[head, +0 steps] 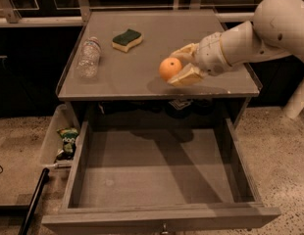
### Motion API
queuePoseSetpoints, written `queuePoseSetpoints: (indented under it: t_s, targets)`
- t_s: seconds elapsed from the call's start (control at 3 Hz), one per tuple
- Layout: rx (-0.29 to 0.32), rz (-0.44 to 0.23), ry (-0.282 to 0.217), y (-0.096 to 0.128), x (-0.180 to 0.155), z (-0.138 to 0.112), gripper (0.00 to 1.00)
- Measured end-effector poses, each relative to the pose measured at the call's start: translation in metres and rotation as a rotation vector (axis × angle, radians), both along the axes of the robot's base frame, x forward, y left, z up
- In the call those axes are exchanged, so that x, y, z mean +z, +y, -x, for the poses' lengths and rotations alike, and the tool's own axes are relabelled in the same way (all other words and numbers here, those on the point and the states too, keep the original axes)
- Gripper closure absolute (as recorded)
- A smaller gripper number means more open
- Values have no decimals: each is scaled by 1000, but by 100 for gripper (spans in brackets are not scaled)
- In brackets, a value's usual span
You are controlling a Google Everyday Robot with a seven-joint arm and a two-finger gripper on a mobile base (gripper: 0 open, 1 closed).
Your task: Pick orange from top drawer and place on counter
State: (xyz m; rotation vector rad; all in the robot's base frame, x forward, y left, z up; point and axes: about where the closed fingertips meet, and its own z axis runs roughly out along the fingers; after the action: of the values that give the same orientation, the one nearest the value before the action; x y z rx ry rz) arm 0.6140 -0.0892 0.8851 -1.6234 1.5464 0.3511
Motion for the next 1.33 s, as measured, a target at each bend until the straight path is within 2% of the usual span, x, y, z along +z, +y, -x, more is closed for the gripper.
queuePoseSetpoints:
  t_s: [0.33,0.67,1.0,1.33]
  targets:
    - [45,-61,-25,8,10,-36,100]
    - [80,-94,-25,17,14,-64,100]
    - [64,-65,11,21,4,-83,100]
    - [28,0,63,25,-15,-97,100]
